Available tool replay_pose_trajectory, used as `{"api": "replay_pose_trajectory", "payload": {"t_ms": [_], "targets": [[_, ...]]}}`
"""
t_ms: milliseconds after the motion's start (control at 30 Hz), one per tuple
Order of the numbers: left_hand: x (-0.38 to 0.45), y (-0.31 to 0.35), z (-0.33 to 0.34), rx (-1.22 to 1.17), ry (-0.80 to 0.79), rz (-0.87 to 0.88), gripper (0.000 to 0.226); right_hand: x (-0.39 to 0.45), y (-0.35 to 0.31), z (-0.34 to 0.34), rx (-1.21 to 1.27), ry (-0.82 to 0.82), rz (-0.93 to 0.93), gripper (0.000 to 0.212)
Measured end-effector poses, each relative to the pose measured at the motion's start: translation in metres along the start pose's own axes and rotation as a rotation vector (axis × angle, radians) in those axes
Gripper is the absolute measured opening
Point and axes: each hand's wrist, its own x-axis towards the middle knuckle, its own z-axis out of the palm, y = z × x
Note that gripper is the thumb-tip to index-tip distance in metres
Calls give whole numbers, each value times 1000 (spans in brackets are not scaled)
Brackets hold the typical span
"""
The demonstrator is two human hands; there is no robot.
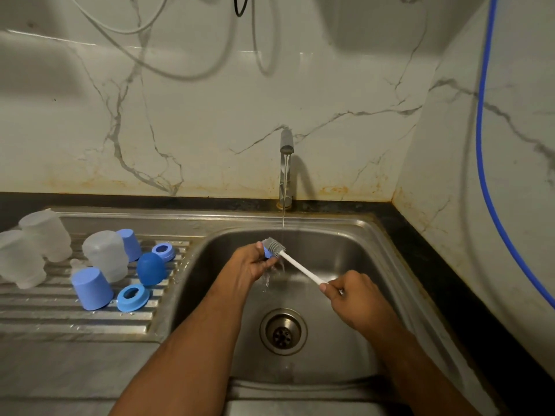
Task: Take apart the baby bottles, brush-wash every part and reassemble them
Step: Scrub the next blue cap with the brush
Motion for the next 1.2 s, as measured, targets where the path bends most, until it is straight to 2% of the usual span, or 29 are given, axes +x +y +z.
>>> {"api": "replay_pose_trajectory", "payload": {"t_ms": [133,333,433,533,600,733,933,1200], "targets": [[-6,-7,12,-33,-79,-36,24,9,-3,-2,-46,81,30,34],[0,-11,6,92,-144,-61,19,9,4,-5,73,86,55,35],[-3,-9,3,46,-122,-27,28,14,10,-8,77,86,60,36],[3,-9,-2,-19,-94,-41,25,12,3,-3,22,69,54,36],[7,-11,-2,8,-82,-77,20,11,4,-5,-12,75,67,35],[12,-13,3,136,-37,-138,28,12,6,-7,7,87,87,37],[18,-8,-2,-47,-30,-138,34,13,3,-6,18,89,71,36],[16,-7,-7,60,-33,-132,33,5,0,-12,-41,0,68,33]]}}
